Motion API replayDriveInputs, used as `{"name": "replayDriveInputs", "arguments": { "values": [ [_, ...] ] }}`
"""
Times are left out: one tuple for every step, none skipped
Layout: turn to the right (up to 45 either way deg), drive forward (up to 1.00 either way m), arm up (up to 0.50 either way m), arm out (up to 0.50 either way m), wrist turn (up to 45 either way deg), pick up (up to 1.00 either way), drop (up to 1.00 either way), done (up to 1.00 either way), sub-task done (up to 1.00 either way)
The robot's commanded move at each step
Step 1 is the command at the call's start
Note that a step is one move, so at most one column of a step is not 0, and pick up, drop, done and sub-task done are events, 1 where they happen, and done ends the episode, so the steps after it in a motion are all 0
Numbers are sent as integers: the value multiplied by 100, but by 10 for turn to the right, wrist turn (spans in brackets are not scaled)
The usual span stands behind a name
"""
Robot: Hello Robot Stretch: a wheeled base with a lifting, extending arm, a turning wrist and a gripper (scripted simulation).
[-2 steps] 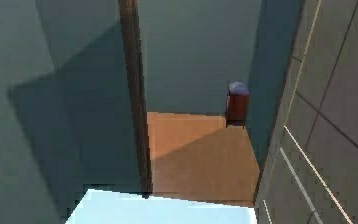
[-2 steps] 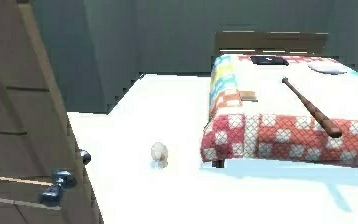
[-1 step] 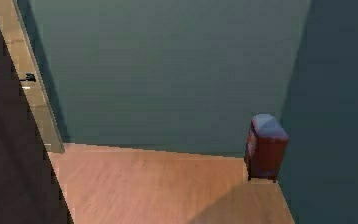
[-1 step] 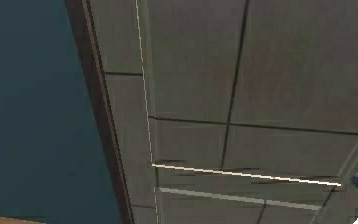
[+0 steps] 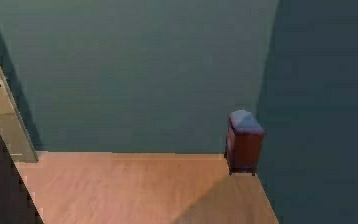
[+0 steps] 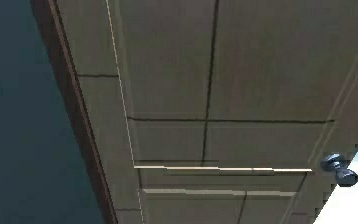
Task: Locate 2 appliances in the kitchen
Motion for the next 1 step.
{"name": "replayDriveInputs", "arguments": {
  "values": [
    [0,50,0,0,0,0,0,0,0]
  ]
}}
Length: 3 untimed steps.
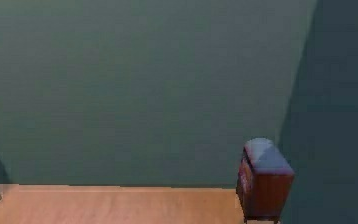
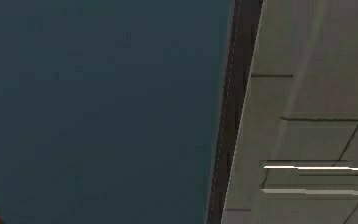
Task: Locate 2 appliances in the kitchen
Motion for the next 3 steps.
{"name": "replayDriveInputs", "arguments": {
  "values": [
    [0,30,0,0,0,0,0,0,0],
    [-450,0,0,0,0,0,0,0,0],
    [-330,0,0,0,0,0,0,0,0]
  ]
}}
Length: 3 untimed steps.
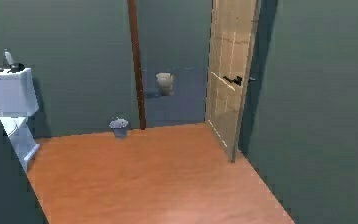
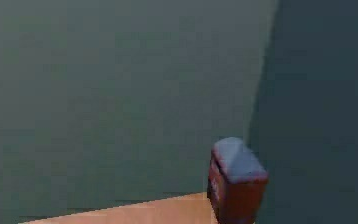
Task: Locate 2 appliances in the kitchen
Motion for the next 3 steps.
{"name": "replayDriveInputs", "arguments": {
  "values": [
    [0,100,0,0,0,0,0,0,0],
    [0,100,0,0,0,0,0,0,0],
    [0,55,0,0,0,0,0,0,0]
  ]
}}
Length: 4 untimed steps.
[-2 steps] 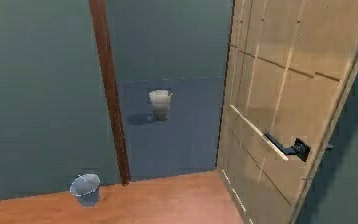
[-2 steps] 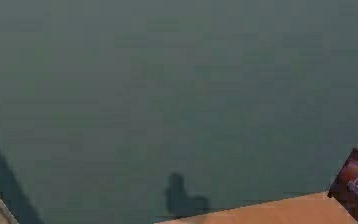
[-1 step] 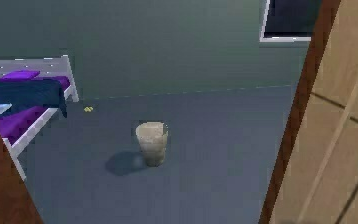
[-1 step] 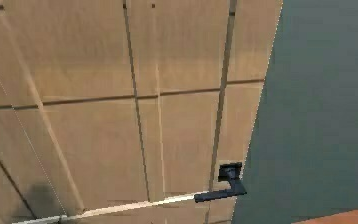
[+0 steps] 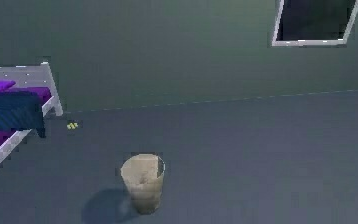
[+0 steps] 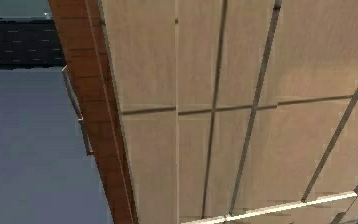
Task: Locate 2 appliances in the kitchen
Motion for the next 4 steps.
{"name": "replayDriveInputs", "arguments": {
  "values": [
    [-120,0,0,0,0,0,0,0,0],
    [0,30,0,0,0,0,0,0,0],
    [450,0,0,0,0,0,0,0,0],
    [330,0,0,0,0,0,0,0,0]
  ]
}}
